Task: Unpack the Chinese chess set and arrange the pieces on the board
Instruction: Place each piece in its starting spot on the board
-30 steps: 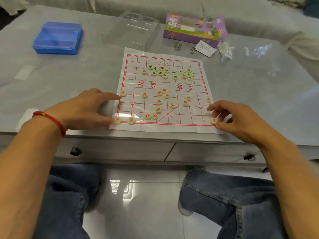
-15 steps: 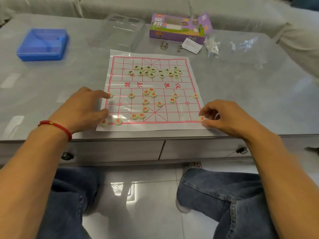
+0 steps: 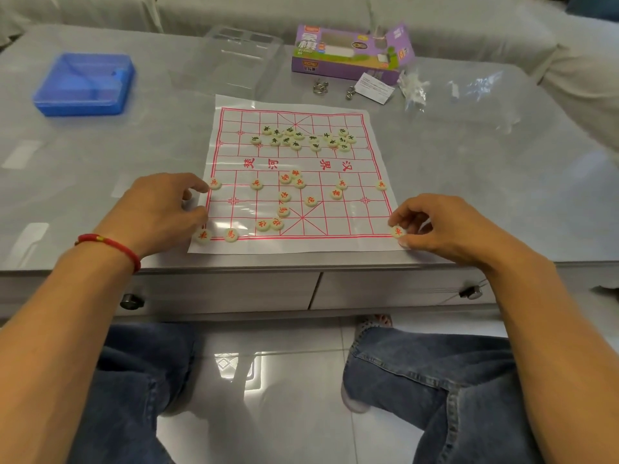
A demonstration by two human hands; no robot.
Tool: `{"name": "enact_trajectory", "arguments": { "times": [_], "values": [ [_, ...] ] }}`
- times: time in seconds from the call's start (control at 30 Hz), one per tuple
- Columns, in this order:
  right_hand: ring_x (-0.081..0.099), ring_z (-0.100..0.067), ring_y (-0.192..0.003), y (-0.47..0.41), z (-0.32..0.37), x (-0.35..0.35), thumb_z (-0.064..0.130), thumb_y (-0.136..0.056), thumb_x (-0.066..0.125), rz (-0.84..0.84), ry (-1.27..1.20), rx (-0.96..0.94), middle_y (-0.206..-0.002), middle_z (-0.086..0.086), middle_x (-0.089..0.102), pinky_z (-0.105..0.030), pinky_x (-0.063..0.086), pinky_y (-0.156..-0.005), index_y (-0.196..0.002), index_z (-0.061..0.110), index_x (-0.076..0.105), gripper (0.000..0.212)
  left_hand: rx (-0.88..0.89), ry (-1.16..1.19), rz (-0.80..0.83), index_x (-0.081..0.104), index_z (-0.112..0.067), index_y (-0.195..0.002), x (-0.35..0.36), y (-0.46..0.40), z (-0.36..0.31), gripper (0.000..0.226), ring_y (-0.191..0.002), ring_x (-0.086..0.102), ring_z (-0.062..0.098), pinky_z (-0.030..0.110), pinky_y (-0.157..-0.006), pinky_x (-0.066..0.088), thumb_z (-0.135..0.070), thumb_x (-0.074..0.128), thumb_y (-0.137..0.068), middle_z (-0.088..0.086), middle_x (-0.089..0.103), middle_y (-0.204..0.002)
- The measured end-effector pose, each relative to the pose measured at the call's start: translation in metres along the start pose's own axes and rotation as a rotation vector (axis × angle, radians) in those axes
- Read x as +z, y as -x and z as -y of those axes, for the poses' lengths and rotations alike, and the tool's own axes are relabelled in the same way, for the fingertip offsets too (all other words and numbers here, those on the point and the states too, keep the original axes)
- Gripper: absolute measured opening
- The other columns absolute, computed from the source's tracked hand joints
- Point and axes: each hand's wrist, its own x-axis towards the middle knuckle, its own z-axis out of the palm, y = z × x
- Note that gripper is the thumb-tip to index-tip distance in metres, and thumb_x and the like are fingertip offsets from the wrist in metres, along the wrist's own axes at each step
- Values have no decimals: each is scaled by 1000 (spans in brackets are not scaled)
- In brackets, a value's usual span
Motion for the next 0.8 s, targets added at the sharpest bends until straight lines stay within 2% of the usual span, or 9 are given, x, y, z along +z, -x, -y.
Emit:
{"name": "enact_trajectory", "arguments": {
  "times": [0.07,0.17,0.27,0.33,0.47,0.6,0.7,0.8],
  "values": [
    [59,-8,-92,-1,6,0,28,-87,74,-28,29,-15,-108,10,61,-21,51,-80,-115,26,64,31,2,-1,4,56,-20,-135,-1,-1,1,43,-109,60,31,45,-96,50,-27,65,-93,12,62,-126],
    [55,-6,-90,-8,30,3,34,-90,69,-141,45,-103,-106,11,59,-13,40,-73,-116,29,63,27,18,-4,19,56,-19,-135,0,0,1,43,-107,60,30,43,-95,50,-25,64,-94,12,62,-125],
    [57,-6,-87,-25,64,13,31,-92,68,-164,40,-204,-104,12,60,-19,47,-79,-118,30,64,26,44,-23,26,57,-20,-135,2,0,3,42,-102,58,28,41,-91,51,-24,64,-94,12,62,-122],
    [58,-8,-86,-39,84,23,33,-92,68,-167,81,-242,-104,10,62,-26,52,-85,-119,28,65,27,48,-31,24,57,-20,-135,2,0,5,42,-106,59,30,42,-93,51,-24,64,-94,12,62,-124],
    [61,-17,-97,-62,106,39,38,-91,68,-164,212,-210,-113,2,66,-33,52,-90,-121,23,66,34,62,-48,34,57,-21,-135,4,0,8,44,-108,59,30,42,-95,50,-28,65,-93,11,60,-126],
    [62,-21,-95,-70,113,46,35,-92,66,-151,325,-194,-109,-2,68,-36,54,-87,-115,19,69,28,70,-48,49,56,-21,-135,2,-2,10,45,-106,59,29,41,-93,50,-30,66,-92,9,60,-123],
    [62,-19,-96,-70,109,40,27,-92,67,-127,275,-184,-109,1,68,-35,53,-90,-114,22,69,23,85,-58,48,56,-21,-135,1,-3,8,46,-100,59,28,41,-91,51,-31,66,-92,9,59,-118],
    [59,-8,-87,-63,91,20,21,-91,69,-127,159,-139,-104,8,65,-26,49,-84,-112,26,69,21,89,-72,57,55,-22,-136,2,-3,7,46,-100,59,29,42,-92,52,-32,66,-92,10,59,-119]
  ]
}}
